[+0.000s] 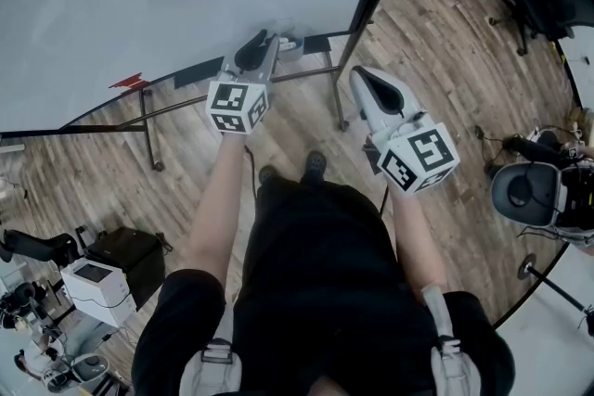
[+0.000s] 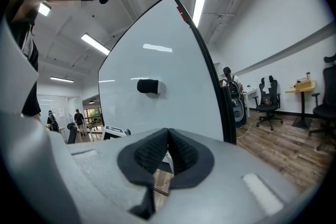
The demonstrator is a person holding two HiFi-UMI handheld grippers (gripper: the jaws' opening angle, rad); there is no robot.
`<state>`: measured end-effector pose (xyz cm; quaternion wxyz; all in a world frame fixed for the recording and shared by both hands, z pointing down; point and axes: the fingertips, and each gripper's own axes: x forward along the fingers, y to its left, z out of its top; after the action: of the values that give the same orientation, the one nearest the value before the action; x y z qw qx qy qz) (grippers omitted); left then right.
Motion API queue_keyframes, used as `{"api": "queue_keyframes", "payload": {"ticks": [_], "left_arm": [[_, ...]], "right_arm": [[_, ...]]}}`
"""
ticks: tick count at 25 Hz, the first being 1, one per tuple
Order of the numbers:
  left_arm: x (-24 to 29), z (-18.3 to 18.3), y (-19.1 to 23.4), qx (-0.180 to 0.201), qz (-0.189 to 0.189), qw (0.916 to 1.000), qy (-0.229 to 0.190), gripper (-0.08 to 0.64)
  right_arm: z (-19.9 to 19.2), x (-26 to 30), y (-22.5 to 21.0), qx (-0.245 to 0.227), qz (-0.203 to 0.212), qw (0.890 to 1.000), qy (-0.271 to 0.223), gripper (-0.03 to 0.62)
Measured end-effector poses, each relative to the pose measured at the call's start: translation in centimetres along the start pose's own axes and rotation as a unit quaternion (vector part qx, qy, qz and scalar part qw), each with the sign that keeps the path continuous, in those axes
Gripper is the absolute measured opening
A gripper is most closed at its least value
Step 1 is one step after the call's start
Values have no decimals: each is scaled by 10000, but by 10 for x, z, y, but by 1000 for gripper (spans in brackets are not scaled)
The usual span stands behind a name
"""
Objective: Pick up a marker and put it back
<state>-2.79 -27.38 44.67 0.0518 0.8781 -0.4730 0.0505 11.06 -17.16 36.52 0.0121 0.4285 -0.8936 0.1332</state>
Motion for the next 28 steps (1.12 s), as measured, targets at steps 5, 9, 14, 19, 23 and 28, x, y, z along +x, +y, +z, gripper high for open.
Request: {"api": "queue_keyframes", "payload": {"ticks": [5,9,14,19,23,28], "left_arm": [[-5,-2,0,21,-5,10000,41,80],[-8,-1,-2,25,14,10000,46,80],[-14,3,-5,34,37,10000,6,78],[-27,4,-12,68,2,9999,92,69],[-40,2,-18,-67,-44,9999,129,61],[-61,10,-30,-170,-179,9997,65,48]], "right_arm": [[0,0,4,-5,19,10000,-16,2],[0,-2,5,-9,38,10000,-26,2],[-3,-2,5,17,70,10000,-39,2],[-18,-4,2,277,41,9996,-28,2],[-24,-2,-1,377,-21,9993,-41,2],[-15,3,11,310,-21,9994,-148,2]]}}
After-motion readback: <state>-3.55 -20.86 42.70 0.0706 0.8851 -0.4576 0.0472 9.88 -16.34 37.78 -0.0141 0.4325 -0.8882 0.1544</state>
